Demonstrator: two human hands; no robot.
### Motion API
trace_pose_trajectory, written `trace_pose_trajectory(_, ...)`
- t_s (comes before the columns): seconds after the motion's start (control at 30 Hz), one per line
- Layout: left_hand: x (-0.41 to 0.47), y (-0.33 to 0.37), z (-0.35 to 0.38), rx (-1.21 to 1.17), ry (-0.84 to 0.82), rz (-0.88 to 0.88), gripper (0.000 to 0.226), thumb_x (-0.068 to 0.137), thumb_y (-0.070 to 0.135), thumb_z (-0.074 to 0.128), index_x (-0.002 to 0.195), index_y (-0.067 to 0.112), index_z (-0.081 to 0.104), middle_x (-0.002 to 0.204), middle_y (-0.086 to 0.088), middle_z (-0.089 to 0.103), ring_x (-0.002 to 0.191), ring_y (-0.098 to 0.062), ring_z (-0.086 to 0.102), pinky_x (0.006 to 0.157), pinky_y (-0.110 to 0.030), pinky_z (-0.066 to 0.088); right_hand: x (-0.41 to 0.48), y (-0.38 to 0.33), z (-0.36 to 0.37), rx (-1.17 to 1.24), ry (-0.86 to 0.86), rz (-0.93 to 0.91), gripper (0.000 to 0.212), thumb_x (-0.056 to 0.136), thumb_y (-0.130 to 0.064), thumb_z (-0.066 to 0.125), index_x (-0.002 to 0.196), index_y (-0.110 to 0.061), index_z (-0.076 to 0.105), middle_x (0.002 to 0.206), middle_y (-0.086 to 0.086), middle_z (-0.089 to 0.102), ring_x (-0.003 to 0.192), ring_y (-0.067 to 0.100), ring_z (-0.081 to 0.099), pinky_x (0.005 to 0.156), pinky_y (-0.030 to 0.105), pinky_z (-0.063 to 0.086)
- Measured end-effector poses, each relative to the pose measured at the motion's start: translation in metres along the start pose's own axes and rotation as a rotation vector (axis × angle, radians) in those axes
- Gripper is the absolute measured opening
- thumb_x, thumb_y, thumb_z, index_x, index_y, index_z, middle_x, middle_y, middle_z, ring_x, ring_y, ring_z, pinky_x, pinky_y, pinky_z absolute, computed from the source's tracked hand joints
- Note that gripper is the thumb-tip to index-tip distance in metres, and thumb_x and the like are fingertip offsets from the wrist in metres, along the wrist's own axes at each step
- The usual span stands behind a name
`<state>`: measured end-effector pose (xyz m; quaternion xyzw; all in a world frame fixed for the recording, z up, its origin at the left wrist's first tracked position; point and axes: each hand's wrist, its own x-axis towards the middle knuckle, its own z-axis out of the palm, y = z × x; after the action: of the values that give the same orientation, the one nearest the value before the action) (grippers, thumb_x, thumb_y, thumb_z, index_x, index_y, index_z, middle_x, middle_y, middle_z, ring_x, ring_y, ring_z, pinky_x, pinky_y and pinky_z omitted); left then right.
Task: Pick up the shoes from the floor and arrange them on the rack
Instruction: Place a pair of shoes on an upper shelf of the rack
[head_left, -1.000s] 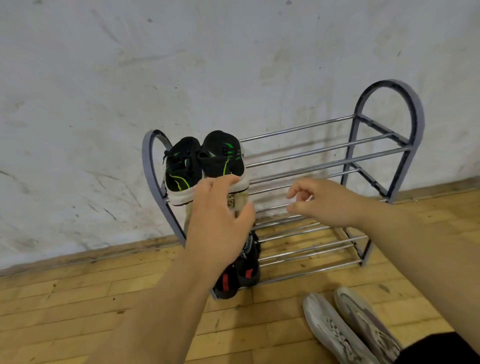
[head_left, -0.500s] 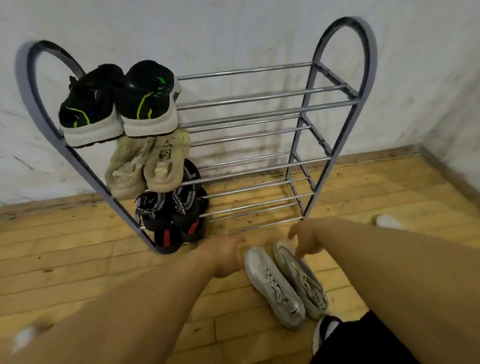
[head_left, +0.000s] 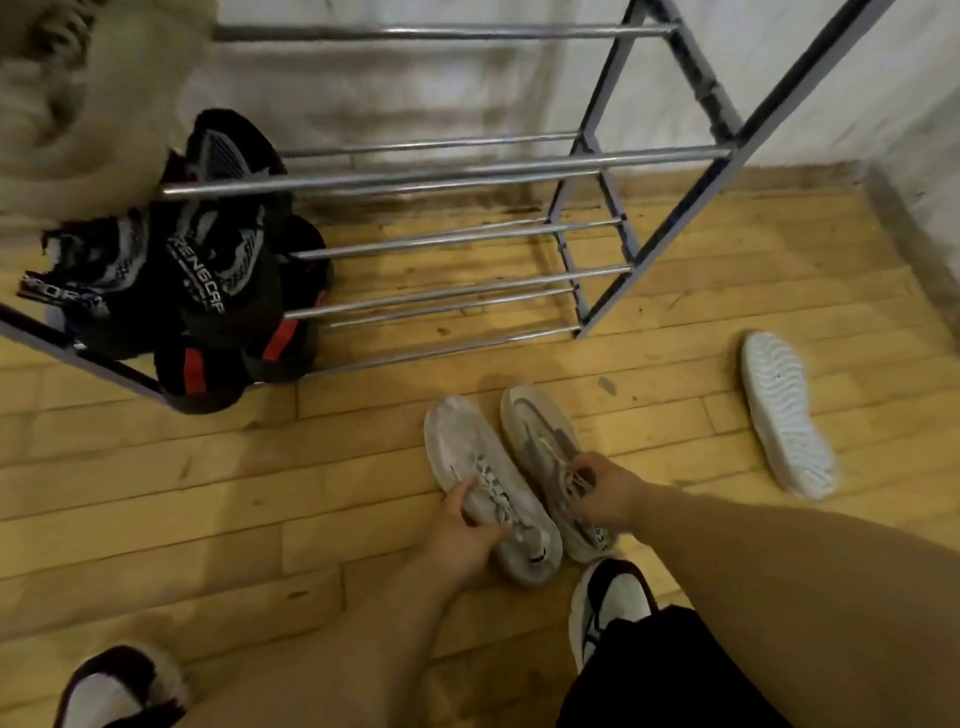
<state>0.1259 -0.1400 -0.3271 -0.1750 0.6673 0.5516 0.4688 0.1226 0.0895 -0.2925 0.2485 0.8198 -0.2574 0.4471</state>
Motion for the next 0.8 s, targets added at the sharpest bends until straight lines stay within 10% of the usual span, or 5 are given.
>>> trace_pose_trajectory(0.13, 0.003, 0.004, 0.000, -0.067, 0.061, 0.017, 0.076, 0.089, 0.013, 0.079, 0.153, 0.031, 0.042, 0.155, -0.004, 0.043, 0.136, -0.024, 0.048, 0.096, -0.030, 0.052, 0.004, 0.004, -0.001, 0.113, 0.008, 0.030, 0.055, 0.094, -0.009, 0.071, 0.139, -0.019, 0.042, 0.124, 0.008, 0.048, 0.085, 0.014, 0.052, 0.048, 0.012, 0.042)
trace_pose_trajectory(0.4, 0.004, 0.034, -0.033, 0.081, 0.210, 0.149, 0.088, 0.084, 0.005, 0.079, 0.156, 0.032, 0.036, 0.156, -0.005, 0.045, 0.136, -0.026, 0.051, 0.105, -0.043, 0.053, -0.001, -0.031, 0.016, 0.373, 0.065, 0.034, 0.049, 0.088, -0.009, 0.075, 0.126, -0.026, 0.049, 0.117, 0.009, 0.059, 0.107, 0.031, 0.062, 0.089, 0.045, 0.060)
trace_pose_trajectory(0.63, -0.027, 0.064, -0.040, -0.044, 0.216, 0.158, 0.080, 0.090, 0.003, 0.073, 0.156, 0.030, 0.037, 0.151, -0.009, 0.049, 0.129, -0.032, 0.057, 0.100, -0.045, 0.055, -0.041, -0.067, -0.031, 0.425, 0.118, -0.066, 0.052, 0.091, -0.022, 0.077, 0.138, -0.025, 0.056, 0.122, 0.013, 0.063, 0.083, 0.024, 0.064, 0.054, 0.028, 0.051)
trace_pose_trajectory(0.8, -0.085, 0.092, -0.023, -0.031, 0.191, 0.205, 0.072, 0.089, 0.005, 0.071, 0.150, 0.030, 0.044, 0.156, -0.014, 0.043, 0.123, -0.036, 0.057, 0.098, -0.051, 0.056, -0.118, -0.082, -0.084, 0.339, 0.064, -0.113, 0.049, 0.092, -0.021, 0.077, 0.137, -0.023, 0.060, 0.123, 0.012, 0.064, 0.113, 0.037, 0.066, 0.096, 0.058, 0.058)
